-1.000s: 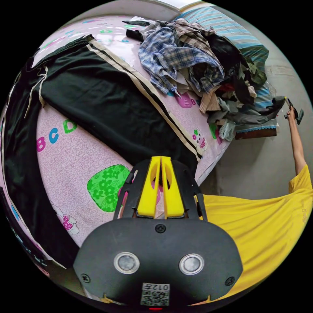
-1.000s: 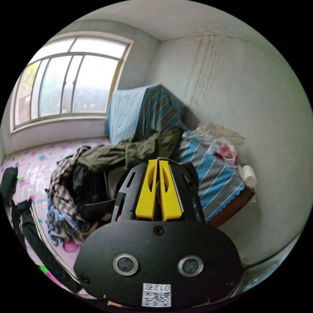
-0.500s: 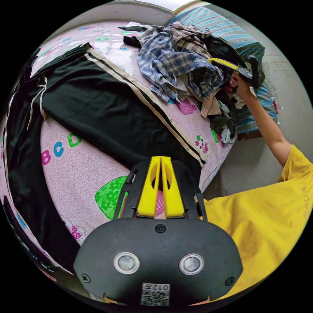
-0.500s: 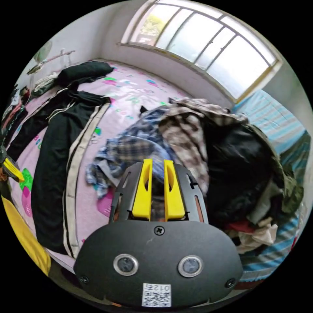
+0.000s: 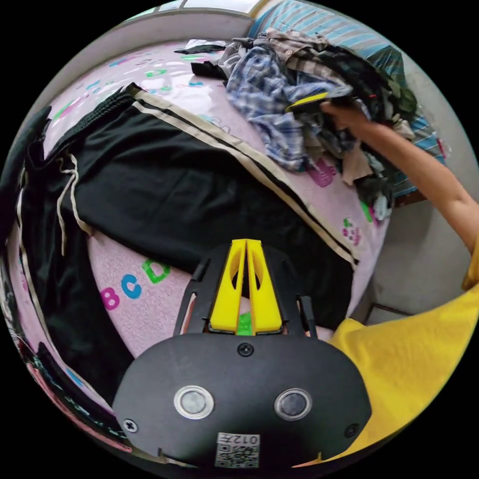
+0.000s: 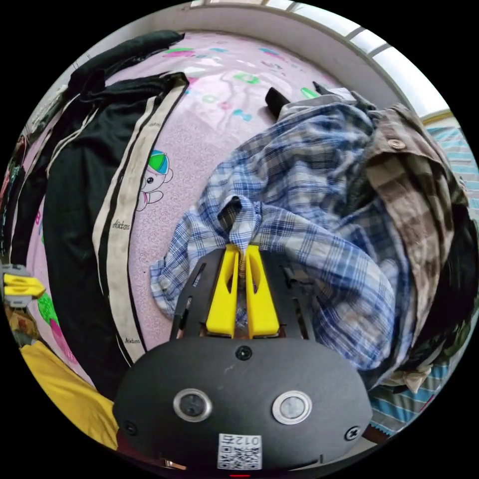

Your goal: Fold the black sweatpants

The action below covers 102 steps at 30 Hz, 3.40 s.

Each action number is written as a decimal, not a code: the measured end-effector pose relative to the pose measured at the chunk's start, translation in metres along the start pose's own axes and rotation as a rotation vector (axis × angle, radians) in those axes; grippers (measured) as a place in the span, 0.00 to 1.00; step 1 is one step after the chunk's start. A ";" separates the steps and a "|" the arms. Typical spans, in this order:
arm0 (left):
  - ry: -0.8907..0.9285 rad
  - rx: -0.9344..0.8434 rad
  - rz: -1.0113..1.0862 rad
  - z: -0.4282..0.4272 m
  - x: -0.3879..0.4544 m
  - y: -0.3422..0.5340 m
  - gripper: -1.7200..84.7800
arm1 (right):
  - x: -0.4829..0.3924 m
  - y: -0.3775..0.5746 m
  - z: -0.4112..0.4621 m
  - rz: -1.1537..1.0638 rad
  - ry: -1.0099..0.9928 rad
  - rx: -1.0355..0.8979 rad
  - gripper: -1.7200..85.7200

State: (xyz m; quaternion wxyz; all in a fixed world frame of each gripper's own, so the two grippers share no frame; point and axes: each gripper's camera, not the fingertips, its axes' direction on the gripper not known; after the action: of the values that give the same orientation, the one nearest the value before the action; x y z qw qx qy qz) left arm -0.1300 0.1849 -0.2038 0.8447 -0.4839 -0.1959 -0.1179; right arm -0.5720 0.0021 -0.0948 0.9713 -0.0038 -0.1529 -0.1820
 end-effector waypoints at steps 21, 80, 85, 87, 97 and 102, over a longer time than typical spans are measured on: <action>-0.039 0.389 0.474 -0.239 0.242 -0.175 0.16 | 0.209 0.321 -0.451 0.553 0.232 0.678 0.03; 0.140 0.415 -0.709 -0.101 -0.436 0.149 0.03 | 0.223 -0.051 0.132 0.270 -0.555 0.234 0.03; 0.038 0.429 -0.595 -0.107 -0.486 0.073 0.05 | 0.235 -0.168 0.211 0.374 -0.770 0.146 0.04; -0.145 0.391 -0.496 -0.108 -0.502 0.018 0.07 | 0.249 -0.189 0.234 0.439 -0.839 0.134 0.04; -0.667 -0.098 0.270 -0.032 -0.513 -0.158 0.18 | 0.295 -0.202 0.296 0.281 -0.831 0.092 0.03; -0.620 -0.159 0.348 0.001 -0.519 -0.196 0.14 | 0.329 -0.223 0.312 0.286 -0.822 0.148 0.03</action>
State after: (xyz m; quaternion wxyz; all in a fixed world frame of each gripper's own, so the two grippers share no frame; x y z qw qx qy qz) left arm -0.6710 0.0918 -0.2831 0.7122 -0.5870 -0.3478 0.1652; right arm -0.4516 -0.3021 0.2898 0.8429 -0.0276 -0.5371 -0.0175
